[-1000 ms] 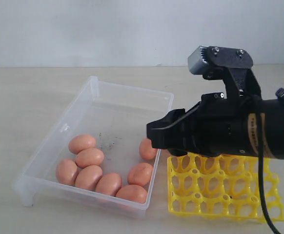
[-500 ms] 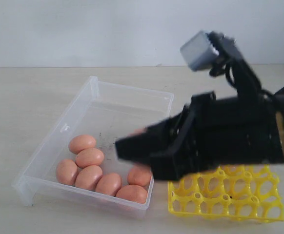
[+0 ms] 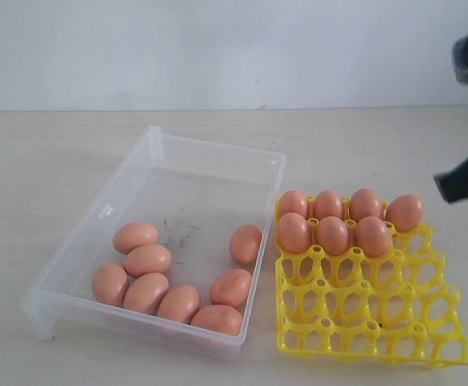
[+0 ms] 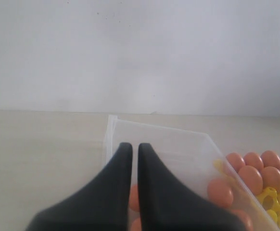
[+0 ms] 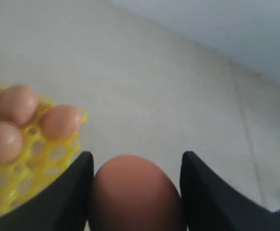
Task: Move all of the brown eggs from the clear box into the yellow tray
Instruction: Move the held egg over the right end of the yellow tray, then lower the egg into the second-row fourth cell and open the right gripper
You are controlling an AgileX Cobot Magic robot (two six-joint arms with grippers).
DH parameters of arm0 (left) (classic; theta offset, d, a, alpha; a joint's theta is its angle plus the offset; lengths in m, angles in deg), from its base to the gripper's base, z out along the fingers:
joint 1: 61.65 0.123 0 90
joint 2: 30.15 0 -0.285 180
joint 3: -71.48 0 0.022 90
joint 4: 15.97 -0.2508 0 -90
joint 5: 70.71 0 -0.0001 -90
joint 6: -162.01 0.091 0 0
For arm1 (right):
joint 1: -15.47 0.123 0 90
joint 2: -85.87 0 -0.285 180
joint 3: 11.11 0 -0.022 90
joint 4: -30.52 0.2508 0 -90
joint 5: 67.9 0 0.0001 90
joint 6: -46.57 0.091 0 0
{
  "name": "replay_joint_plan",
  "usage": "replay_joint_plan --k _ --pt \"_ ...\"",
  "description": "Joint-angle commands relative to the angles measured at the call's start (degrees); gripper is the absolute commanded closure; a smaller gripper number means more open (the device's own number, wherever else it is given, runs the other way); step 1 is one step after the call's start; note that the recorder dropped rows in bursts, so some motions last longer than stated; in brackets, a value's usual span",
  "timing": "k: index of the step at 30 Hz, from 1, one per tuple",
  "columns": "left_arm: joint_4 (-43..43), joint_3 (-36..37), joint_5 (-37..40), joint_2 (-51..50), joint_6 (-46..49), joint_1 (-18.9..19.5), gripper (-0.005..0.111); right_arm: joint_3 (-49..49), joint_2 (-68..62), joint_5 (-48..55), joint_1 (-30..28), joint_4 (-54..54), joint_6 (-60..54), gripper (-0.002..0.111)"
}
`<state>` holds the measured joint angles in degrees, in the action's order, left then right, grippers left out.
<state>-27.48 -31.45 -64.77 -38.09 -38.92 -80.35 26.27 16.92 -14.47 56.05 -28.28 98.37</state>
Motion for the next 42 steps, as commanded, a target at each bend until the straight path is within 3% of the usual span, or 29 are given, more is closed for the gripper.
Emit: replay_joint_plan --k 1,3,5,9,10,16,21,29,36,39,42 --pt "0.13 0.15 -0.17 0.15 -0.47 -0.45 0.103 3.69 0.57 -16.37 -0.04 12.02 -7.10 0.109" --pt "0.13 0.15 -0.17 0.15 -0.47 -0.45 0.103 7.63 0.57 -29.87 -0.04 7.76 -0.59 0.109" --pt "0.13 0.15 -0.17 0.15 -0.47 -0.45 0.103 10.59 0.57 -36.39 -0.04 -6.86 14.18 0.109" --pt "0.13 0.15 -0.17 0.15 -0.47 -0.45 0.103 15.88 0.57 -25.48 -0.04 -39.47 59.86 0.109" --pt "0.13 0.15 -0.17 0.15 -0.47 -0.45 0.103 17.35 0.57 -22.64 -0.04 -41.14 68.04 0.109" --pt "0.13 0.15 -0.29 0.15 -0.47 -0.45 0.103 21.13 0.45 -13.32 -0.04 -41.14 68.16 0.109" --pt "0.13 0.15 -0.29 0.15 -0.47 -0.45 0.103 20.89 0.45 -17.82 -0.04 -41.14 68.16 0.109" --pt "0.13 0.15 -0.29 0.15 -0.47 -0.45 0.103 20.26 0.45 -30.54 -0.04 -34.87 63.36 0.109" --pt "0.13 0.15 -0.16 0.15 -0.47 -0.45 0.103 12.05 0.45 -45.20 -0.04 -0.22 26.90 0.109" --pt "0.13 0.15 -0.16 0.15 -0.47 -0.45 0.103 6.97 0.45 -35.80 -0.04 11.52 11.38 0.109" --pt "0.13 0.15 -0.16 0.15 -0.47 -0.45 0.103 -0.32 0.45 -11.10 -0.04 19.87 -7.60 0.109"
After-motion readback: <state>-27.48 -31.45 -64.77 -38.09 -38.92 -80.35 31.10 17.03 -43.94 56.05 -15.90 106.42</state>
